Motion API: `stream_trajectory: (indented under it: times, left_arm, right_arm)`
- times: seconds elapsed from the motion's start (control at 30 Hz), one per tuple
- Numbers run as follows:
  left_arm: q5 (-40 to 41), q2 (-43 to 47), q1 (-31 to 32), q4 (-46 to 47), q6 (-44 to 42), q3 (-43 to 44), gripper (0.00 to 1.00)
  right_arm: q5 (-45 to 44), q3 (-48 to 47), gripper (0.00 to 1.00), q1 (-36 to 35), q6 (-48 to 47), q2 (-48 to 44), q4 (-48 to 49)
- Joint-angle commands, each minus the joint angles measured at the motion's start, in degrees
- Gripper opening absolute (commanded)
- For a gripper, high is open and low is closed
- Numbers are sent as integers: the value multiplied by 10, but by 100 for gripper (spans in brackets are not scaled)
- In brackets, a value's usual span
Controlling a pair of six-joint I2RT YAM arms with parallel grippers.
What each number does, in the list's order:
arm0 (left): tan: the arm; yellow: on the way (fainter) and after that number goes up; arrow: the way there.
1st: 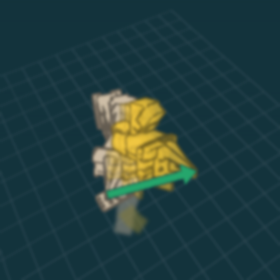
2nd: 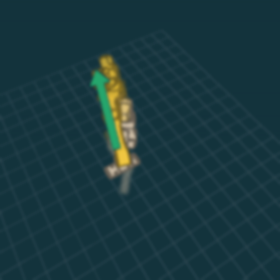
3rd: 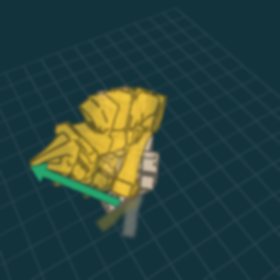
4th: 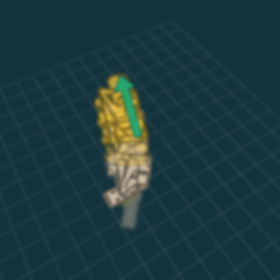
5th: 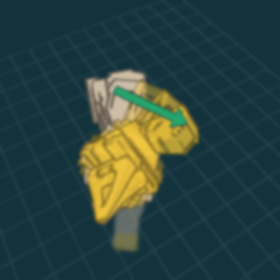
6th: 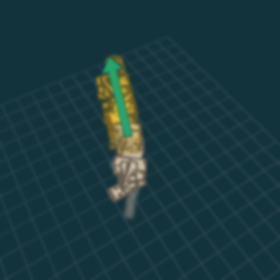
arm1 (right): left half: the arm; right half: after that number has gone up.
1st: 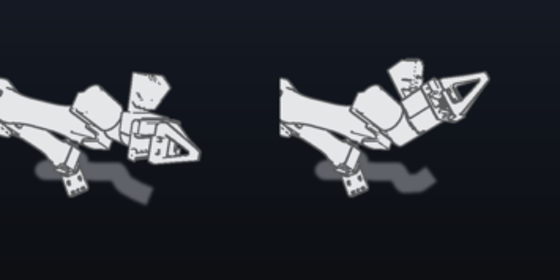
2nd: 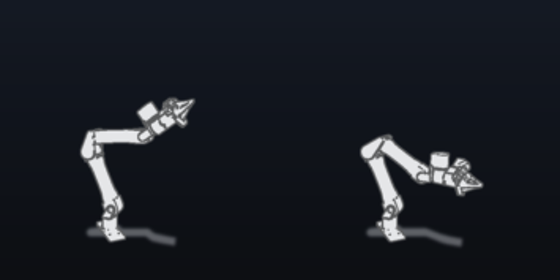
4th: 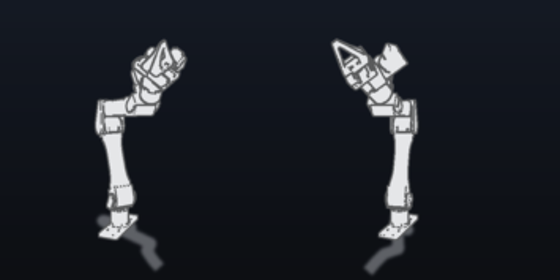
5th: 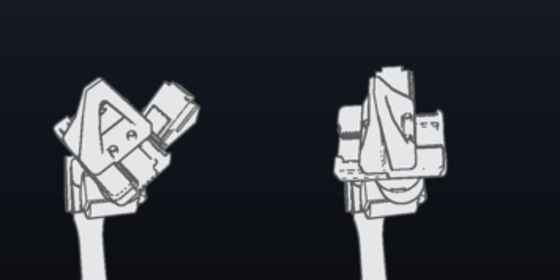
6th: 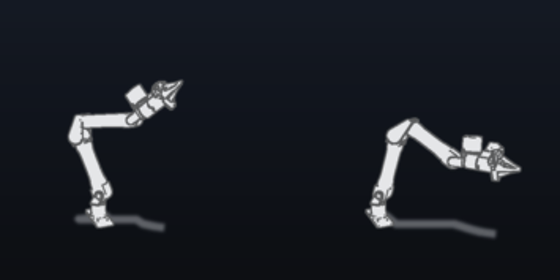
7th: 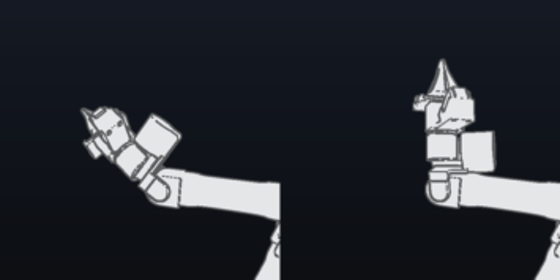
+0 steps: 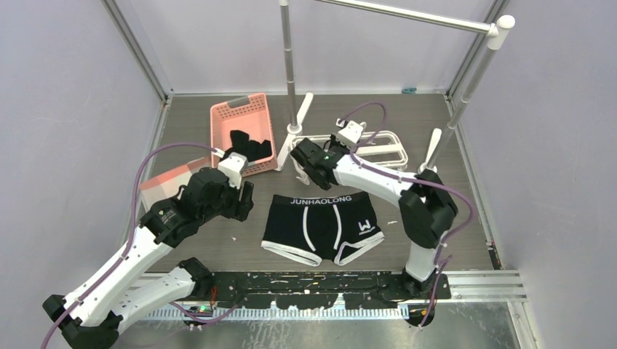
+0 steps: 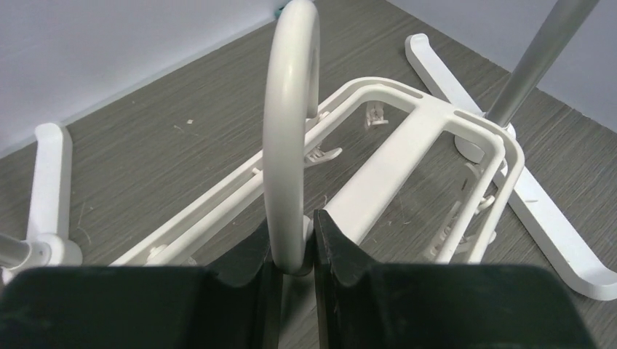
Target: Clip the underwear to the hanger
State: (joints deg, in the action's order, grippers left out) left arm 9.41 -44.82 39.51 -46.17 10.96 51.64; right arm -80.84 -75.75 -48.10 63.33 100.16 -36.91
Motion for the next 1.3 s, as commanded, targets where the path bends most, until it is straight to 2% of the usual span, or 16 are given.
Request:
stream_trajectory:
  times: [0.0,0.13,0.2,0.5,0.6,0.73,0.87,1.0,1.13,1.27]
  left_arm:
    - [13,3,2,6,2,4,64]
    - [14,2,4,5,3,3,64]
    - [13,1,4,5,3,4,64]
    - [12,-6,9,6,4,3,65]
    - [11,-8,9,6,3,3,64]
    - [11,-5,9,5,3,3,65]
    - [14,-1,10,4,3,4,65]
    - [13,-2,12,4,3,3,65]
    - [13,-4,13,4,3,3,65]
    - [13,-4,13,4,3,4,65]
  right_arm:
    - [-40,-91,0,6,263,56,-211]
    - [-32,-159,0,13,510,151,-434]
    - [-33,-191,0,14,518,188,-466]
    - [-34,-206,1,15,527,242,-465]
    - [-27,-218,11,16,525,259,-465]
    - [-17,-242,35,16,514,281,-464]
    - [-15,-249,55,16,500,285,-456]
    - [-12,-241,64,16,469,277,-426]
    - [-6,-222,67,15,437,256,-392]
    - [1,-188,70,10,339,214,-309]
